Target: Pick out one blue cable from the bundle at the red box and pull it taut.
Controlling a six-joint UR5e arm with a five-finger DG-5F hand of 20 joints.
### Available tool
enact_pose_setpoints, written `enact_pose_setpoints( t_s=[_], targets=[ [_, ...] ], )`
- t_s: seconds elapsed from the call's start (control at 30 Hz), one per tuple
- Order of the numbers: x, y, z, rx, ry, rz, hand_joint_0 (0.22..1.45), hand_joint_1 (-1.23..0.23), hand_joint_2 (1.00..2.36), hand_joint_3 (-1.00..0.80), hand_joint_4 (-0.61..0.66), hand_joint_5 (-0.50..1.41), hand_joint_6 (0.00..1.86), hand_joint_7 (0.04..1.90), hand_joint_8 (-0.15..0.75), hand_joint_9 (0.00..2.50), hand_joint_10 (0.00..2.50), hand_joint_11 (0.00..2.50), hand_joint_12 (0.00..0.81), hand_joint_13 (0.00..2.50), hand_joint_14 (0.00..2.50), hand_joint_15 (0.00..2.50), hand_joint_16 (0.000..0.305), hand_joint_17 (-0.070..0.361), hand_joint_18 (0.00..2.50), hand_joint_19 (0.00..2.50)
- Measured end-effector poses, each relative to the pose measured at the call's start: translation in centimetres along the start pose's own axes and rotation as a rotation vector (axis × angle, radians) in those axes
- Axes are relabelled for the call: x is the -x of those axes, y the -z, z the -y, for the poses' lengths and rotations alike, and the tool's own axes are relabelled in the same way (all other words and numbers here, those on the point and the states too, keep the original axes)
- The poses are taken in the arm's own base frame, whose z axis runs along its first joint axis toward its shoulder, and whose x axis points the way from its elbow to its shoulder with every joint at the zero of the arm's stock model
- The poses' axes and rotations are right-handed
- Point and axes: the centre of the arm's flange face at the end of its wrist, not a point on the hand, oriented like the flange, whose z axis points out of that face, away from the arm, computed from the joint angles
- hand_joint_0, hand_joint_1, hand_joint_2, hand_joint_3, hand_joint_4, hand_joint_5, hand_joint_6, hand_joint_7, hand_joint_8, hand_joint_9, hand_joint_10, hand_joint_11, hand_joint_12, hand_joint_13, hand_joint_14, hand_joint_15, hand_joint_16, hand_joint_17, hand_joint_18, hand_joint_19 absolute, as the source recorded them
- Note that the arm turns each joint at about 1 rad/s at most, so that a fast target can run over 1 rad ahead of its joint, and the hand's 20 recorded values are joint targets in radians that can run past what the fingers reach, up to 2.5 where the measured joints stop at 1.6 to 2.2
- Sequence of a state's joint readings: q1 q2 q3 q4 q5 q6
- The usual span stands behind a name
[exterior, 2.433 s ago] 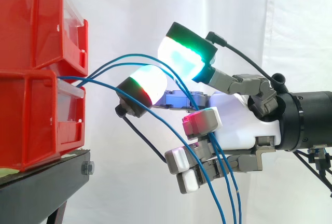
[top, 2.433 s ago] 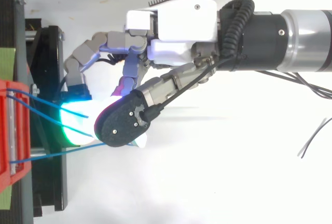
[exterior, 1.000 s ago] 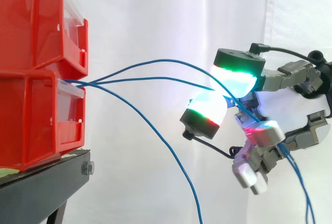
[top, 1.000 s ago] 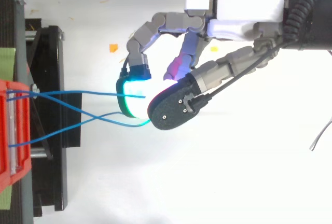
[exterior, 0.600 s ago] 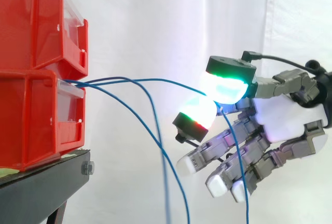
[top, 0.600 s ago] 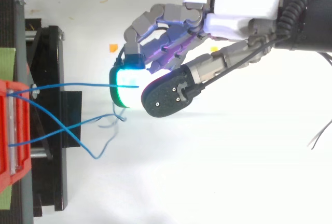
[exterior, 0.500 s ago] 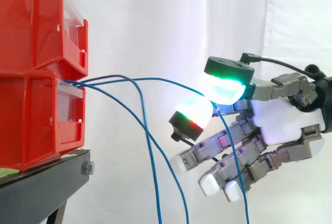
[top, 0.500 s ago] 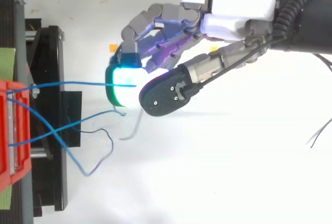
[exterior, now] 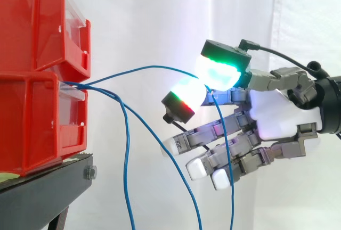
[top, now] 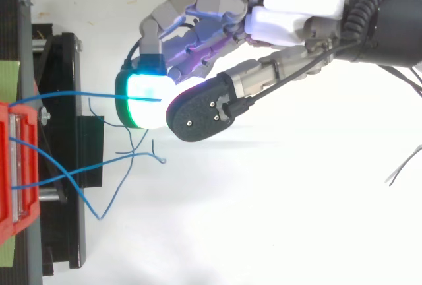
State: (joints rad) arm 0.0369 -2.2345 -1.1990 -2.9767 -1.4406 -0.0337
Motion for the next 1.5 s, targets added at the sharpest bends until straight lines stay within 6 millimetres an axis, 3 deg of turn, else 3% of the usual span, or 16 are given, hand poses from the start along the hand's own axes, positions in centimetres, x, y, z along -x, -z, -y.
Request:
enact_pose_setpoints(
  t_s=[0.2, 0.47, 0.73, 0.9, 1.03, 1.37, 1.5],
  targets=[
    [-0.6, 0.8, 2.6, -0.04, 0.001, -0.013, 0.59, -0.73, 1.01, -0.25, -0.21, -0.05, 0.85, 0.96, 0.14, 0.67, 0.0, 0.05, 0.265, 0.76, 0.01, 0.35, 0.041, 0.092, 0.65, 0.52],
    [-1.5, 1.4, 4.3, -0.064, 0.003, -0.038, 0.59, -0.73, 1.01, -0.25, -0.21, -0.05, 0.85, 0.96, 0.154, 0.74, 0.0, 0.1, 0.267, 0.78, 0.02, 0.37, 0.042, 0.094, 0.66, 0.53],
    [-1.8, 1.2, 4.2, -0.035, 0.023, -0.045, 0.59, -0.73, 1.01, -0.25, -0.2, -0.05, 0.85, 0.96, 0.168, 0.9, 0.01, 0.21, 0.282, 0.81, 0.02, 0.38, 0.044, 0.098, 0.67, 0.54],
    [-1.8, 0.9, 4.0, -0.012, 0.068, -0.042, 0.6, -0.73, 1.01, -0.25, -0.19, -0.05, 0.85, 0.98, 0.182, 1.06, 0.02, 0.38, 0.29, 0.95, 0.02, 0.49, 0.043, 0.097, 0.75, 0.59],
    [-1.8, 0.9, 4.0, -0.006, 0.096, -0.039, 0.6, -0.73, 1.01, -0.25, -0.19, -0.05, 0.85, 0.98, 0.177, 1.07, 0.02, 0.4, 0.301, 1.08, 0.02, 0.62, 0.043, 0.097, 0.82, 0.67],
    [-1.8, 0.9, 4.0, -0.005, 0.113, -0.038, 0.61, -0.73, 1.01, -0.26, -0.18, -0.05, 0.85, 0.98, 0.185, 1.11, 0.02, 0.43, 0.299, 1.1, 0.02, 0.63, 0.043, 0.097, 0.86, 0.69],
    [-1.8, 0.9, 4.0, -0.004, 0.113, -0.038, 0.61, -0.73, 1.01, -0.26, -0.18, -0.05, 0.85, 0.99, 0.186, 1.25, 0.03, 0.64, 0.303, 1.18, 0.03, 0.76, 0.043, 0.097, 0.88, 0.71]
  ],
)
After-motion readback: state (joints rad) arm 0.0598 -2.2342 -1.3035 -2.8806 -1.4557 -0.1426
